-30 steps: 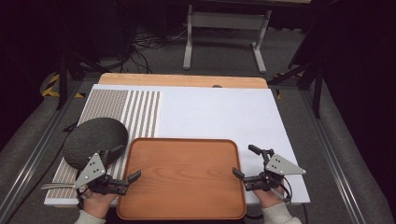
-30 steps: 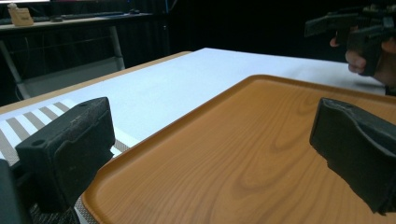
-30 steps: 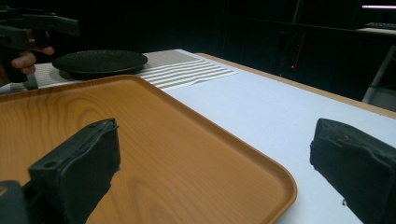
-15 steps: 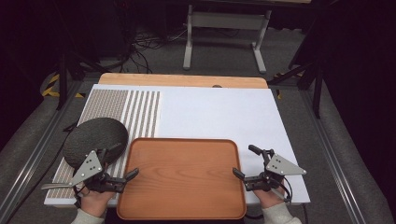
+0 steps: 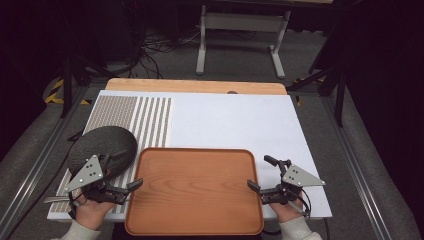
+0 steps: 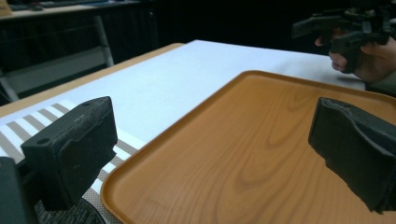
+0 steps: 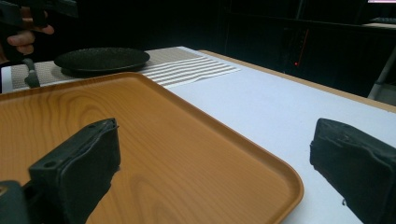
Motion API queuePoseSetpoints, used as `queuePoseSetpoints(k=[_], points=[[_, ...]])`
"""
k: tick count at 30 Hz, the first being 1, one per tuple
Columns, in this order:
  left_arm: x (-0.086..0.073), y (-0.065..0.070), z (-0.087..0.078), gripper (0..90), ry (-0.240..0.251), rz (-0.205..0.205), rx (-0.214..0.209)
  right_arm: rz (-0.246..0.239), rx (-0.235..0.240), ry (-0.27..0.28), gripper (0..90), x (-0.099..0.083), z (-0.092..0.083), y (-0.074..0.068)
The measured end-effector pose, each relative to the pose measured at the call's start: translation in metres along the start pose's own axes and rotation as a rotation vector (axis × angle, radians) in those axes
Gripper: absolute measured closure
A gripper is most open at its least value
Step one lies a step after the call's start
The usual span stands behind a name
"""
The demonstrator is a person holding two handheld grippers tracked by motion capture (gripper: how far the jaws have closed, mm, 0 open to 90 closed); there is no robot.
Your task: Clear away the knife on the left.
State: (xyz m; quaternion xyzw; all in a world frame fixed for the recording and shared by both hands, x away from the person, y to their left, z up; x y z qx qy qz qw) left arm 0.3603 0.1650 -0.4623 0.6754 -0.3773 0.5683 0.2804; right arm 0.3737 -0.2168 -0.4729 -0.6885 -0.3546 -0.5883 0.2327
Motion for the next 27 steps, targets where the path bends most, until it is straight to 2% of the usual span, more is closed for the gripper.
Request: queuePoseSetpoints(k=[5, 6, 9, 11, 12, 15, 19, 22, 23, 27], points=[[0.005, 0.002, 0.001, 2.8, -0.028, 0.026, -0.042, -0.002, 0.001, -0.005, 2.3, -0.001, 0.000, -0.001], [0.005, 0.002, 0.001, 3.0, -0.028, 0.026, -0.042, -0.002, 0.001, -0.005, 2.3, -0.001, 0.000, -0.001], [0.008, 0.005, 0.002, 4.2, -0.045, 0.009, -0.087, -0.001, 0.001, -0.006, 2.3, -0.001, -0.001, 0.000], [0.009, 0.005, 0.001, 5.0, -0.065, 0.012, -0.100, -0.001, -0.002, -0.007, 2.3, -0.002, -0.001, 0.000], [0.010, 0.004, 0.000, 5.1, -0.078, 0.034, -0.103, 0.001, -0.002, -0.007, 2.3, -0.002, -0.002, 0.000], [0.013, 0.005, -0.003, 5.5, -0.111, 0.042, -0.132, 0.001, -0.001, -0.006, 2.3, -0.002, -0.002, 0.000], [0.013, 0.003, -0.007, 5.9, -0.139, 0.053, -0.140, 0.000, 0.005, -0.008, 2.3, -0.002, -0.001, -0.001], [0.012, -0.001, -0.014, 6.1, -0.196, 0.054, -0.151, -0.004, 0.009, -0.014, 2.3, -0.002, 0.000, -0.001], [0.012, -0.001, -0.014, 6.2, -0.196, 0.054, -0.151, -0.004, 0.009, -0.014, 2.3, -0.002, 0.000, -0.001], [0.010, -0.002, -0.021, 7.4, -0.246, 0.066, -0.169, -0.002, 0.011, -0.017, 2.3, -0.003, 0.001, -0.002]])
Point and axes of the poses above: each handheld gripper's, and its own axes: z roughly forward along the jaws, x roughly out of its top, y roughly to its right, the point moved 9 cm from there along z, roughly forward along the jaws
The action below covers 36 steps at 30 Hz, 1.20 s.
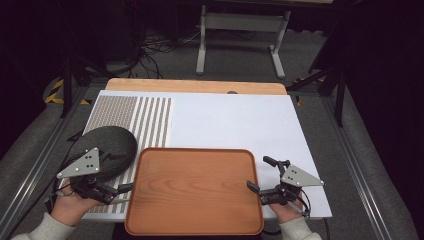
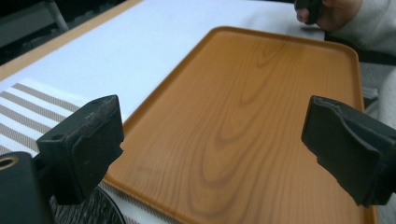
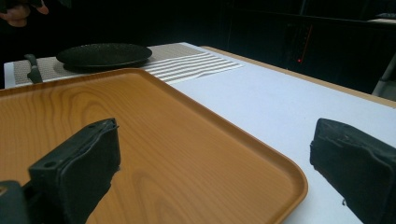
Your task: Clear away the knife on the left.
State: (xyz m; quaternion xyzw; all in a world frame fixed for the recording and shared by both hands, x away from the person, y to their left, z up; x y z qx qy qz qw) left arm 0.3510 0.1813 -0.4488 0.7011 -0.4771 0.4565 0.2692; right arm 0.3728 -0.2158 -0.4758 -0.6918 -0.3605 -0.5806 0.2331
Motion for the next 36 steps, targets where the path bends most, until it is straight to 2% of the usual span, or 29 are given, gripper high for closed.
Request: queuePoseSetpoints(k=[1, 5, 14, 19, 22, 25, 31, 32, 33, 36], points=[[-0.002, -0.001, -0.002, 7.5, -0.019, 0.009, 0.004, -0.002, 0.000, 0.000, 2.3, 0.000, 0.000, 0.000], [-0.003, -0.002, -0.008, 8.9, -0.021, 0.013, 0.010, -0.013, -0.002, 0.001, 2.3, 0.002, -0.001, 0.001], [-0.017, -0.004, -0.020, 10.9, -0.111, 0.021, -0.019, -0.014, -0.013, 0.000, 2.3, 0.002, -0.008, 0.006], [-0.022, -0.008, -0.027, 12.2, -0.143, 0.021, -0.025, -0.006, -0.013, 0.003, 2.3, 0.002, -0.009, 0.007], [-0.025, -0.009, -0.030, 12.2, -0.178, 0.028, -0.029, -0.001, -0.005, 0.001, 2.3, 0.002, -0.008, 0.006], [-0.032, -0.013, -0.035, 12.9, -0.242, 0.040, -0.026, 0.023, 0.015, 0.018, 2.3, 0.003, -0.008, 0.005], [-0.039, -0.020, -0.040, 13.3, -0.295, 0.032, -0.029, 0.031, 0.019, 0.010, 2.3, 0.002, -0.007, 0.005], [-0.041, -0.022, -0.042, 13.5, -0.320, 0.038, -0.032, 0.031, 0.021, 0.009, 2.3, 0.001, -0.006, 0.005], [-0.041, -0.022, -0.042, 13.6, -0.320, 0.038, -0.032, 0.031, 0.021, 0.009, 2.3, 0.001, -0.006, 0.005], [-0.045, -0.023, -0.045, 14.1, -0.388, 0.058, -0.043, 0.034, 0.026, 0.005, 2.3, 0.000, -0.005, 0.004]])
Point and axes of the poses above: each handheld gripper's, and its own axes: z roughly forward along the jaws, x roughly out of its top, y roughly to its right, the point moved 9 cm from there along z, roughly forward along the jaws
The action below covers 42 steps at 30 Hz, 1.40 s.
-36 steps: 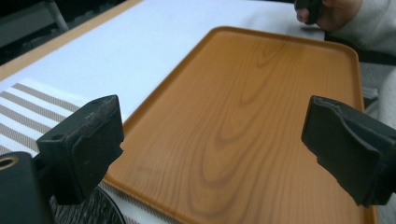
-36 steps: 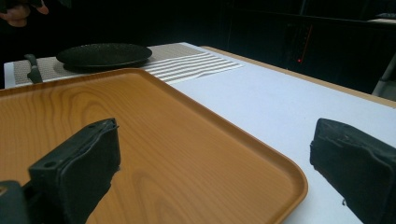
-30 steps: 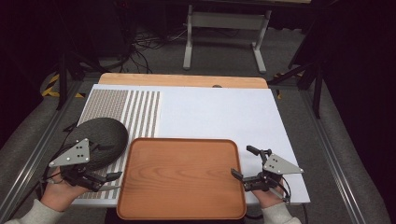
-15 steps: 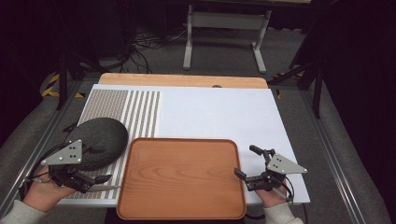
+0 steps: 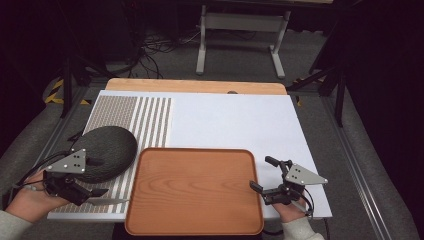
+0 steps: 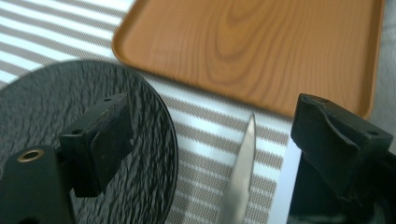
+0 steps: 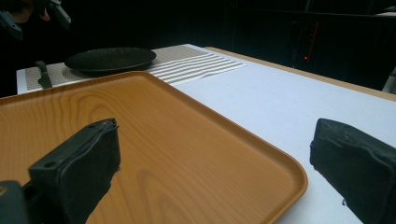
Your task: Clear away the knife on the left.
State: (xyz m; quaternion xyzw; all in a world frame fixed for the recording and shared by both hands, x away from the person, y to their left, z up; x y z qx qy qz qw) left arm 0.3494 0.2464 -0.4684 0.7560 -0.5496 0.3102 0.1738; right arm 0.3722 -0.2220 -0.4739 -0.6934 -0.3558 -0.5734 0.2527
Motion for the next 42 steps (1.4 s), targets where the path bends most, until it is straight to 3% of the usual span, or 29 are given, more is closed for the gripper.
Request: queuePoseSetpoints(k=[3, 11, 18, 27, 32, 37, 42], points=[[-0.006, 0.000, -0.001, 14.2, -0.076, 0.018, -0.018, -0.005, -0.002, -0.002, 2.3, 0.000, 0.000, -0.001], [-0.023, 0.003, 0.000, 15.2, -0.180, 0.016, -0.052, 0.007, 0.004, 0.002, 2.3, 0.000, 0.000, -0.001], [-0.034, 0.002, 0.000, 17.6, -0.230, 0.010, -0.064, 0.007, 0.009, -0.003, 2.3, -0.001, 0.001, -0.001], [-0.054, 0.000, 0.003, 23.9, -0.341, 0.023, -0.084, 0.002, 0.019, -0.018, 2.5, -0.002, 0.004, -0.003], [-0.064, 0.002, 0.005, 25.8, -0.424, 0.047, -0.108, -0.004, 0.020, -0.023, 2.4, -0.003, 0.004, -0.004], [-0.070, 0.002, 0.004, 27.9, -0.470, 0.072, -0.117, -0.002, 0.022, -0.024, 2.5, -0.003, 0.003, -0.004], [-0.080, 0.000, 0.006, 35.5, -0.530, 0.105, -0.131, -0.006, 0.022, -0.025, 2.8, -0.002, 0.005, -0.005]])
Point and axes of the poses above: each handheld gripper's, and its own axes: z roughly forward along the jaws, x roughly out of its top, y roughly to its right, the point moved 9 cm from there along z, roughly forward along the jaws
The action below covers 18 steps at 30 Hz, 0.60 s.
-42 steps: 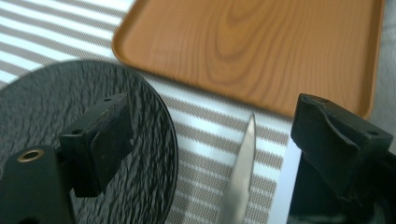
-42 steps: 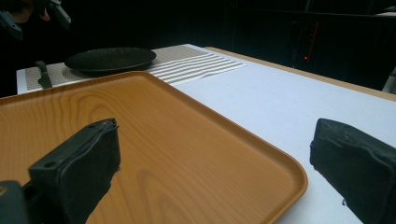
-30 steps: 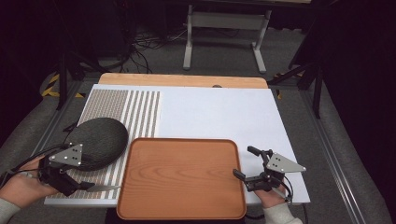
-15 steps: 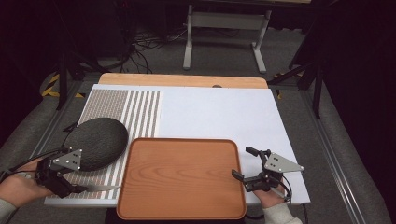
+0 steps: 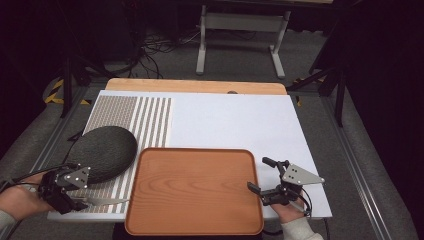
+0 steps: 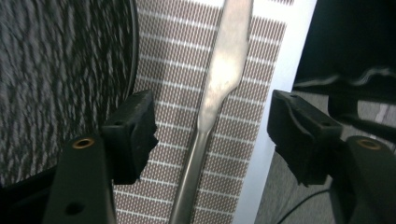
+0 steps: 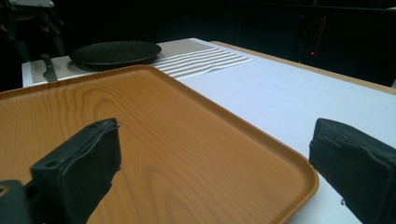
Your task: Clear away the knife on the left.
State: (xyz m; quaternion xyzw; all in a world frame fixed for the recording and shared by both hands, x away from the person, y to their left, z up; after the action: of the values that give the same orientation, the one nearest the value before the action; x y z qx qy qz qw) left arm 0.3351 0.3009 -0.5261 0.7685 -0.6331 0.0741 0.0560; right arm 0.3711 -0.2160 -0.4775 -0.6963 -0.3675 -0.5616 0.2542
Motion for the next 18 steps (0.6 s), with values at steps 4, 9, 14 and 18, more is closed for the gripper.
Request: queuePoseSetpoints(k=[4, 9, 14, 18], points=[[-0.003, -0.001, 0.004, 40.0, -0.021, 0.018, 0.002, -0.001, -0.003, -0.001, 2.9, 0.000, 0.000, 0.000], [-0.006, -0.002, 0.007, 51.0, -0.073, 0.073, 0.022, 0.000, -0.002, 0.001, 3.0, 0.000, 0.001, -0.001], [-0.007, -0.003, 0.008, 56.8, -0.110, 0.112, 0.045, 0.000, -0.001, -0.001, 3.1, 0.000, 0.001, -0.002], [-0.010, -0.003, 0.010, 63.9, -0.143, 0.134, 0.045, -0.006, -0.001, -0.006, 3.2, 0.000, 0.001, -0.002]])
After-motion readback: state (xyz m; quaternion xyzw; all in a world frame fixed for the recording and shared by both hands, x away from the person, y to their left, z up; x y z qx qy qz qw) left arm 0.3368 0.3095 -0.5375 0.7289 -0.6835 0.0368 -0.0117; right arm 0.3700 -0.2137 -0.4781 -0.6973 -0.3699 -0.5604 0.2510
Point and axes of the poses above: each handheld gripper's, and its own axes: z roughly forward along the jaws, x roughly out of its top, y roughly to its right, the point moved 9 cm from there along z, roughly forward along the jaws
